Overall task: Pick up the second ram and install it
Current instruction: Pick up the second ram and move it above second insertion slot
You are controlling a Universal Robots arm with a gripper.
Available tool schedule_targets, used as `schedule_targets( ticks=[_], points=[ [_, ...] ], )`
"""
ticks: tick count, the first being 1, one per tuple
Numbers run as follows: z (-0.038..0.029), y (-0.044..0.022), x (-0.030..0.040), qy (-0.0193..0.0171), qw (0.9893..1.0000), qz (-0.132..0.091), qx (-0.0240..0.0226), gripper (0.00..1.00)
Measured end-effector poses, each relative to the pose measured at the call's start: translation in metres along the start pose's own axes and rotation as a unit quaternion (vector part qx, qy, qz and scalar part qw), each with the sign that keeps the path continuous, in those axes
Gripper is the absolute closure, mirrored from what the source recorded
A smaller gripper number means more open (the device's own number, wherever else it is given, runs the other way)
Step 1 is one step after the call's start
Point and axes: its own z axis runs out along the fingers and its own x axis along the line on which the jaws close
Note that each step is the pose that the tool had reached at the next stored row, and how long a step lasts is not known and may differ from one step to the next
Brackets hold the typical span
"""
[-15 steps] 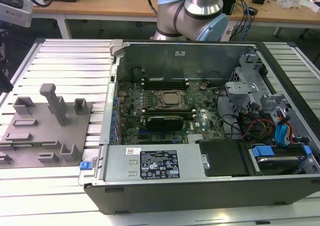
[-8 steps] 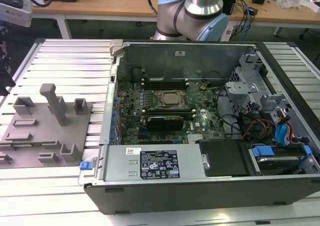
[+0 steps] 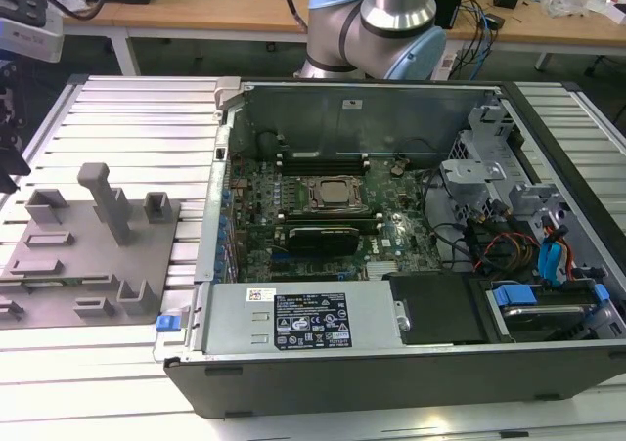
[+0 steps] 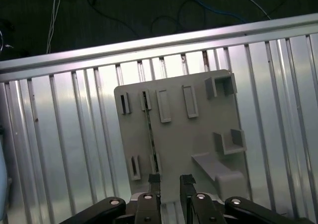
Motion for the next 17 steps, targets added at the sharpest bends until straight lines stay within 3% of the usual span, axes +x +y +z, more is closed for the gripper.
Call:
schedule_targets(
  ticks=[17],
  points=[
    [0.0151,-0.0009,0.0035,-0.0001,1.0000,0.000,0.0001,0.70]
  ],
)
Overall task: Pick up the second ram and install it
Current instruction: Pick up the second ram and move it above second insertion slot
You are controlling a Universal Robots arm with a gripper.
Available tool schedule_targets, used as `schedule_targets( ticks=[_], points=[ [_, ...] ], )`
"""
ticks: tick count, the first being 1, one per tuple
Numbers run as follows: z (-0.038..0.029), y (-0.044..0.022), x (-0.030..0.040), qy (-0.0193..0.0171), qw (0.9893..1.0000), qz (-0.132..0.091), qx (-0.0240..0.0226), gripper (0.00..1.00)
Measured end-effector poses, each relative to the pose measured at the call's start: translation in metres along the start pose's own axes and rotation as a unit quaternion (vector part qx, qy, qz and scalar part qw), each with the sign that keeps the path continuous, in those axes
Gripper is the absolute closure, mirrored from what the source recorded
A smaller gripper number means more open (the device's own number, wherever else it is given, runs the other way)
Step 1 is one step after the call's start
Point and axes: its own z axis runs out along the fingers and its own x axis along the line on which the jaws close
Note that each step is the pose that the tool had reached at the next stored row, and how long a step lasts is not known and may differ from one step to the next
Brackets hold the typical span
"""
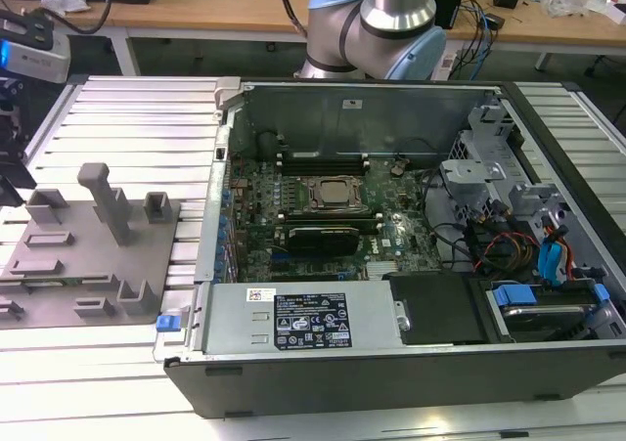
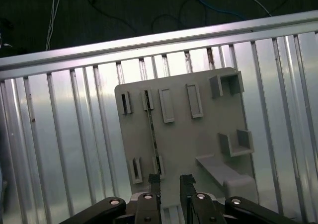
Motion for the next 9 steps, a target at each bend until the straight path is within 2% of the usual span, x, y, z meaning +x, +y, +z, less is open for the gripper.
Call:
schedule_targets(
  ticks=[9],
  points=[
    [0.0055,-0.0002,0.0003,0.0000,1.0000,0.000,0.0000,0.70]
  ],
)
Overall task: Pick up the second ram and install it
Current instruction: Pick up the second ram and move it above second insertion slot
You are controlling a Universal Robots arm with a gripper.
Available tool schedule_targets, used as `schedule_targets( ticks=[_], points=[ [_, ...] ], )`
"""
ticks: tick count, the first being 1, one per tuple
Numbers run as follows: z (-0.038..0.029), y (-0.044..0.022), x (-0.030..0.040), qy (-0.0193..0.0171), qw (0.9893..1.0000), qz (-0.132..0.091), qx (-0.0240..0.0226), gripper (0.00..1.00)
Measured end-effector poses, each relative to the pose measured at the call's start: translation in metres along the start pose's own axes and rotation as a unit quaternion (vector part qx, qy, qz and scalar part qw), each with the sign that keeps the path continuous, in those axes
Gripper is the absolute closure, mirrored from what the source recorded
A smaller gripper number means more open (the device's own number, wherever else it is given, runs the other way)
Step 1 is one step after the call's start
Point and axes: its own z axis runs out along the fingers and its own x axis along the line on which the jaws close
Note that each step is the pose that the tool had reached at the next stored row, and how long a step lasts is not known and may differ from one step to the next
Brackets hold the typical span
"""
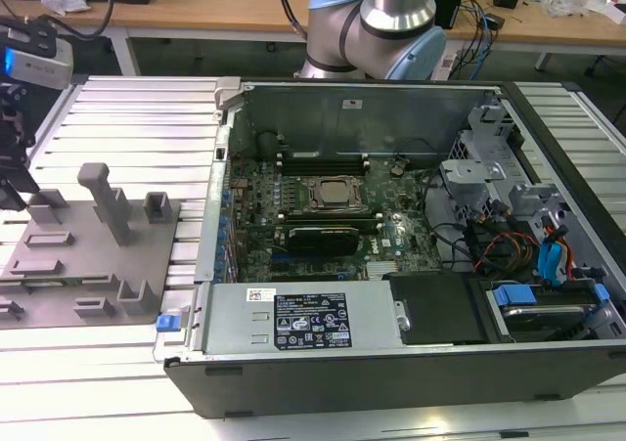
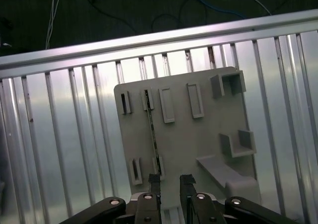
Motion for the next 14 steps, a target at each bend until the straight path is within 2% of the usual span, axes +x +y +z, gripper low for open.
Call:
schedule_targets(
  ticks=[14],
  points=[
    [0.0100,-0.0003,0.0003,0.0001,1.0000,-0.001,0.0000,0.70]
  ],
)
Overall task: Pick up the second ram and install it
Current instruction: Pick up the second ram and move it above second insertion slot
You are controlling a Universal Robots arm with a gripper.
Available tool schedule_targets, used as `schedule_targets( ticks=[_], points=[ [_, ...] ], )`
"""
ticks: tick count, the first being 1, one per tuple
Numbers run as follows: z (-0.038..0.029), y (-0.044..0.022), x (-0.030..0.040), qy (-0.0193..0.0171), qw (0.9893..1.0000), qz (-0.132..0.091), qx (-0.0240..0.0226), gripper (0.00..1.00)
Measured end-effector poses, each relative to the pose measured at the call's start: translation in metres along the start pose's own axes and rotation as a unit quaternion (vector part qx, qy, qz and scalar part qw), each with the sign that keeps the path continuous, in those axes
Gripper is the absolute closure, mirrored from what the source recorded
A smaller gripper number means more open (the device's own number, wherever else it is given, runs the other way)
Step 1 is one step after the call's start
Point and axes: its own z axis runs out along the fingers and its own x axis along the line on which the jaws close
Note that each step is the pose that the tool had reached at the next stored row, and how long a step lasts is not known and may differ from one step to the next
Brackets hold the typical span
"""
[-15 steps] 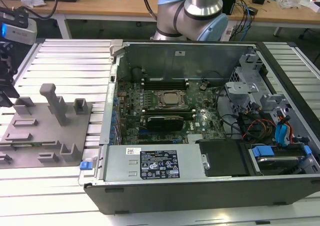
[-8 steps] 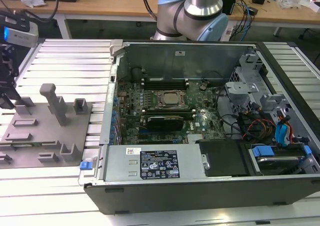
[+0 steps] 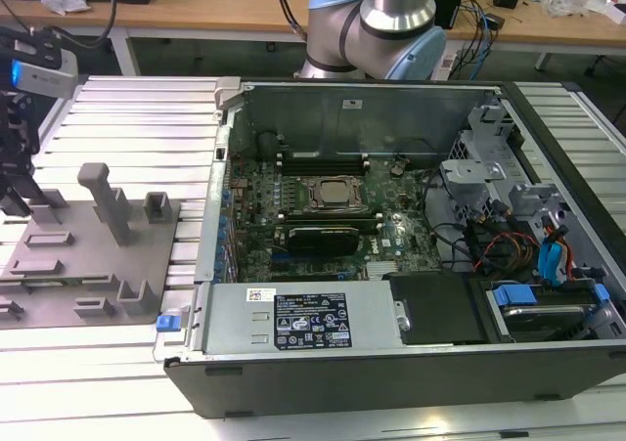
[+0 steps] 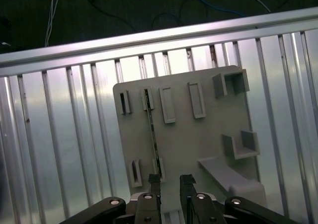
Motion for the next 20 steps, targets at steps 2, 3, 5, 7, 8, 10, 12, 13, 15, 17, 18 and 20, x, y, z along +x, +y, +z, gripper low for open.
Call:
schedule_targets(
  ticks=[2,3,5,7,8,10,12,13,15,17,18,20],
  points=[
    [0.0016,0.0000,0.0001,0.0000,1.0000,0.000,0.0000,0.70],
    [0.0022,-0.0001,0.0001,0.0000,1.0000,0.000,0.0000,0.70],
    [0.0033,-0.0001,0.0001,0.0000,1.0000,0.000,0.0000,0.70],
    [0.0047,-0.0001,0.0001,-0.0001,1.0000,0.000,0.0001,0.70],
    [0.0052,-0.0001,0.0001,0.0000,1.0000,0.000,0.0000,0.70],
    [0.0079,-0.0002,0.0003,0.0000,1.0000,0.000,0.0000,0.70],
    [0.0087,-0.0003,0.0004,0.0000,1.0000,0.000,0.0000,0.70],
    [0.0091,-0.0003,0.0004,0.0000,1.0000,0.000,0.0000,0.70],
    [0.0100,-0.0003,0.0004,0.0000,1.0000,0.000,0.0000,0.70],
    [0.0115,-0.0003,0.0004,0.0000,1.0000,0.000,0.0000,0.70],
    [0.0123,-0.0004,0.0005,0.0000,1.0000,0.000,0.0000,0.70],
    [0.0135,-0.0004,0.0005,-0.0001,1.0000,0.000,0.0001,0.70]
  ],
)
